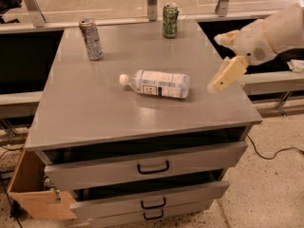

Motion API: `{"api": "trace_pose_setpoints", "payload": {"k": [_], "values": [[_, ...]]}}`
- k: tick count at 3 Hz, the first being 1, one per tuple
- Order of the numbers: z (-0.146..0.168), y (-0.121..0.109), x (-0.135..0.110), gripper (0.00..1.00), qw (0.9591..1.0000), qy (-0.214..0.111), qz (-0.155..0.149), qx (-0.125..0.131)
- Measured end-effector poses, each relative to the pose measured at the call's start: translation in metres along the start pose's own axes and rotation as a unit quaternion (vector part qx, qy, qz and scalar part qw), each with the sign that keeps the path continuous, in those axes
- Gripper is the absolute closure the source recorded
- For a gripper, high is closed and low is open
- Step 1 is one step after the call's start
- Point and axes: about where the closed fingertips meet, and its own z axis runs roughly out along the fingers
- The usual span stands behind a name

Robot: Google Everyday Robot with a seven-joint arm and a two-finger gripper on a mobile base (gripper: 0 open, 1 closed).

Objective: Knock blue plastic bottle over

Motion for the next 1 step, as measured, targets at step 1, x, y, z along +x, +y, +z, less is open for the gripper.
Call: {"api": "trace_pose_setpoints", "payload": {"k": [1], "values": [[-0.0045,-0.0015,-0.0027,0.00,1.0000,-0.004,-0.002,0.002]]}}
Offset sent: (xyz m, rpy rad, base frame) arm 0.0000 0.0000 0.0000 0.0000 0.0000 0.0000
